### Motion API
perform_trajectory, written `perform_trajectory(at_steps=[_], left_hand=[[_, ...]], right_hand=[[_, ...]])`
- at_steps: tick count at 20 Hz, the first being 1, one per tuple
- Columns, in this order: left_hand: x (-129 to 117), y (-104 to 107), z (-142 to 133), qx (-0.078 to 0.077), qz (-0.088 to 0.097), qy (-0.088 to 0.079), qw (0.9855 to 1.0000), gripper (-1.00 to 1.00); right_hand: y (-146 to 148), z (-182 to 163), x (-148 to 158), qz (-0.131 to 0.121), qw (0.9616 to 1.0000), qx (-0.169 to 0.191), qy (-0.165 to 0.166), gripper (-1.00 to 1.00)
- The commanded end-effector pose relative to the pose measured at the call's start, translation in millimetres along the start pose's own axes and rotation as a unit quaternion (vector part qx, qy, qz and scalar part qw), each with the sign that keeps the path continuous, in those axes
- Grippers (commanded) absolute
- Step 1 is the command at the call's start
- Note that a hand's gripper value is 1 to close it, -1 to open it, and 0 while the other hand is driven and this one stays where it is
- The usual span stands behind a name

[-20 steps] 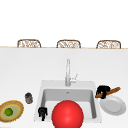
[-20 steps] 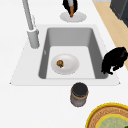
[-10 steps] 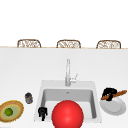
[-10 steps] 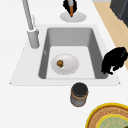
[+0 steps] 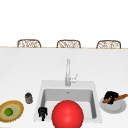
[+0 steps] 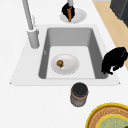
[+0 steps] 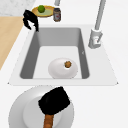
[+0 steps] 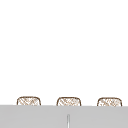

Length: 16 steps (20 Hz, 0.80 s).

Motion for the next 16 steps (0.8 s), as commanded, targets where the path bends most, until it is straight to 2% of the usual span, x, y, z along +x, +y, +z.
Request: perform_trajectory(at_steps=[1,3,5,8,9,10,11,13,15,16], left_hand=[[0,0,0,0.0,0.0,0.0,1.0,0.0],[0,0,0,0.0,0.0,0.0,1.0,0.0],[0,0,0,0.0,0.0,0.0,1.0,0.0],[0,0,0,0.0,0.0,0.0,1.0,0.0],[0,0,0,0.0,0.0,0.0,1.0,0.0],[0,0,0,0.0,0.0,0.0,1.0,0.0],[0,0,0,0.0,0.0,0.0,1.0,0.0],[0,0,0,0.0,0.0,0.0,1.0,0.0],[0,0,0,0.0,0.0,0.0,1.0,0.0],[0,0,0,0.0,0.0,0.0,1.0,0.0]], right_hand=[[19,-8,-8,-0.031,0.9992,-0.016,-0.02,1.0],[14,2,-7,-0.066,0.9971,-0.017,-0.033,1.0],[11,11,-2,-0.076,0.9963,-0.028,-0.028,1.0],[17,8,-8,-0.066,0.997,-0.028,-0.029,1.0],[14,5,-10,-0.049,0.9981,-0.024,-0.029,-1.0],[13,4,-9,-0.051,0.9982,-0.014,-0.028,-1.0],[9,6,-8,-0.042,0.9985,-0.023,-0.027,-1.0],[-7,9,-1,-0.046,0.9976,-0.038,-0.035,-1.0],[-25,14,8,-0.04,0.9985,-0.026,-0.028,-1.0],[-29,16,10,-0.029,0.9991,-0.021,-0.022,-1.0]])
